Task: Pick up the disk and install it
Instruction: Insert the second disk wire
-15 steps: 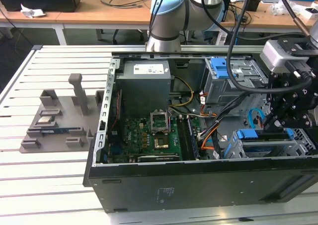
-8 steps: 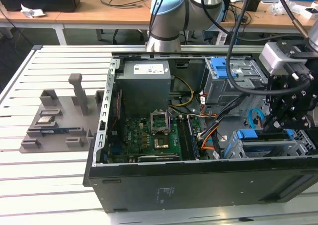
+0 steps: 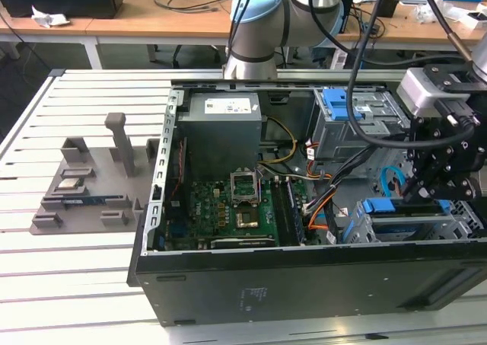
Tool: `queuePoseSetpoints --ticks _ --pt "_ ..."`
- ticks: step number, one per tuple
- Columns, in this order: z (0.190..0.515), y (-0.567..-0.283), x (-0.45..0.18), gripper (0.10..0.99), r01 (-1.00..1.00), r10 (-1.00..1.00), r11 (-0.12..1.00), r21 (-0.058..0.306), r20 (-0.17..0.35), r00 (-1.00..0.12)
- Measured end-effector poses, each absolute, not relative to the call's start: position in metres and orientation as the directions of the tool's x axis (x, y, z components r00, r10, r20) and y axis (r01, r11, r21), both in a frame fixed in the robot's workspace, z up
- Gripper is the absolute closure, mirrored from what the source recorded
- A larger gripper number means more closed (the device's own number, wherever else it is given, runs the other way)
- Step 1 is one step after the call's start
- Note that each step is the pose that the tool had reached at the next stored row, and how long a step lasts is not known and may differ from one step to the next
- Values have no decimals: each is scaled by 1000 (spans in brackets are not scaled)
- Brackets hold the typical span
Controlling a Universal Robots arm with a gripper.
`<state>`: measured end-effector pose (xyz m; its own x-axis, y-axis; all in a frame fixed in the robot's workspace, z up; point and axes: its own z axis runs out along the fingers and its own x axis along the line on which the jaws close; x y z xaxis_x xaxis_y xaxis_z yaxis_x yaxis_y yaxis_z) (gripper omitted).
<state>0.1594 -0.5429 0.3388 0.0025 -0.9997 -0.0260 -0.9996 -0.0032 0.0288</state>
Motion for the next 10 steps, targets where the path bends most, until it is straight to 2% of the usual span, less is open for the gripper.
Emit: queuePoseSetpoints --ticks 5,6,7,10 --pt "338 -543 161 925 -1000 -1000 -4 28 -27 3" --pt "338 -543 161 914 -1000 -1000 -4 29 -27 3" --pt "339 -543 161 851 -1000 -1000 -4 29 -26 3" --pt "355 -542 161 851 -1000 -1000 -3 29 -26 3"
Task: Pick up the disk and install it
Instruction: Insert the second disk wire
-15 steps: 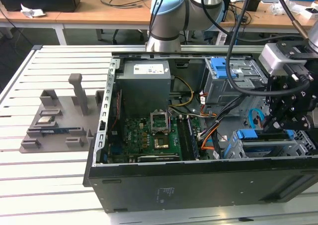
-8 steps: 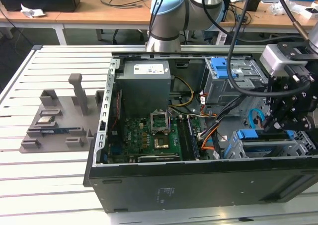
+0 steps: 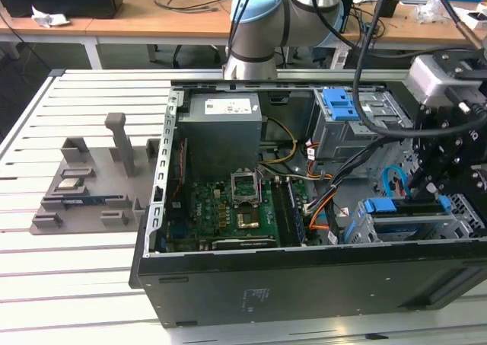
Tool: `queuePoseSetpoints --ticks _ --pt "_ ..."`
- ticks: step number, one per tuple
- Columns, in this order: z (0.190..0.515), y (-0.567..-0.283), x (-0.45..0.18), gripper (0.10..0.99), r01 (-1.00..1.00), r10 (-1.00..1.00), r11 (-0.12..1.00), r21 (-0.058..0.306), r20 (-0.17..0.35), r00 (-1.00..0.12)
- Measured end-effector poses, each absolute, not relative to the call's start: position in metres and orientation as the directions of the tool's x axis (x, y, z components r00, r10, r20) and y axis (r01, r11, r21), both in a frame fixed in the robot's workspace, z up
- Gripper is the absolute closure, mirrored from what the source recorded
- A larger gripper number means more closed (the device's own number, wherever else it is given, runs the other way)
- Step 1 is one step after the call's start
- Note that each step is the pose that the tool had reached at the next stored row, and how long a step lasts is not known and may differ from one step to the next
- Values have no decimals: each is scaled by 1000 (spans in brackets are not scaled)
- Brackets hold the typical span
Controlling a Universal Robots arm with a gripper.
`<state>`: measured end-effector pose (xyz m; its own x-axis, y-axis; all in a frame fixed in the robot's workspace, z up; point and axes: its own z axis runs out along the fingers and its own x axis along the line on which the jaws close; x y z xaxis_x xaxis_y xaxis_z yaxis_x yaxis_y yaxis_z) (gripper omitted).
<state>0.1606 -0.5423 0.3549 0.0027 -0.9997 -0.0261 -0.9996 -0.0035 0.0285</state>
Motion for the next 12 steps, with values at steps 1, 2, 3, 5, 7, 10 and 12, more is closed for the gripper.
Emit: queuePoseSetpoints --ticks 1,2,3,5,7,10,12 --pt "362 -541 161 851 -1000 -1000 -3 28 -26 3" --pt "370 -540 161 851 -1000 -1000 -3 28 -26 3" --pt "375 -540 161 867 -1000 -1000 -3 28 -25 3" --pt "389 -539 161 980 -1000 -1000 -3 28 -24 3" --pt "390 -539 161 980 -1000 -1000 -3 28 -25 3" --pt "391 -539 161 980 -1000 -1000 -3 28 -25 3" --pt "391 -539 161 980 -1000 -1000 -3 28 -25 3"
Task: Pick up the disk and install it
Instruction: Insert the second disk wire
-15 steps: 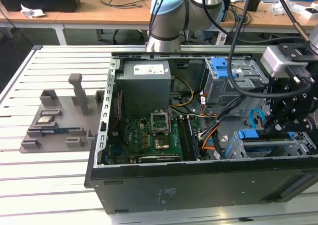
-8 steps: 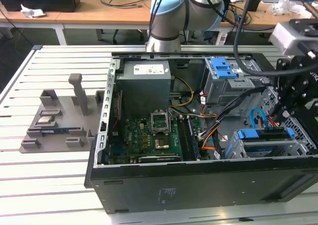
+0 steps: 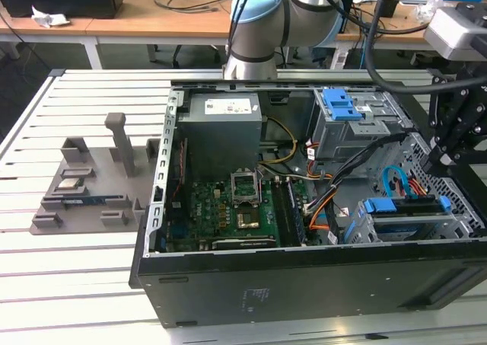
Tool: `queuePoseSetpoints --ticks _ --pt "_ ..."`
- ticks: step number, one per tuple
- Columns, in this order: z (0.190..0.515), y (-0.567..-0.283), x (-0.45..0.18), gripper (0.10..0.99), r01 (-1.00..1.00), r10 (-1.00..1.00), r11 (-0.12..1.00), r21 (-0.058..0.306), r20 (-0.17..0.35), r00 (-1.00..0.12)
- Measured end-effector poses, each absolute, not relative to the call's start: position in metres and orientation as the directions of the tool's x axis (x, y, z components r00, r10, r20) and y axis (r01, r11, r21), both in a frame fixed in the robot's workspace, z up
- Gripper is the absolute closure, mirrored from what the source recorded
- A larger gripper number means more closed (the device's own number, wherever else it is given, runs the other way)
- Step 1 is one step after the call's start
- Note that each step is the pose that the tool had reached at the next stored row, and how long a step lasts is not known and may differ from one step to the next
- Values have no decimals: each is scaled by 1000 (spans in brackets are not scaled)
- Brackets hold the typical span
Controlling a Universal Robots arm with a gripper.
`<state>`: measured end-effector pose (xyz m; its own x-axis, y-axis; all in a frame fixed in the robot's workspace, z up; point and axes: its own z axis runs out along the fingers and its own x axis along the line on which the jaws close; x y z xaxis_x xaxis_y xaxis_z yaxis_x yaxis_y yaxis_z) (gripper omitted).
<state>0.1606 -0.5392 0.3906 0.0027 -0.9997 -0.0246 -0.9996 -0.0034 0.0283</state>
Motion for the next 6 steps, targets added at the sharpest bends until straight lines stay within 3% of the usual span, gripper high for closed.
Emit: queuePoseSetpoints --ticks 6 --pt "391 -539 161 980 -1000 -1000 -3 28 -25 3"
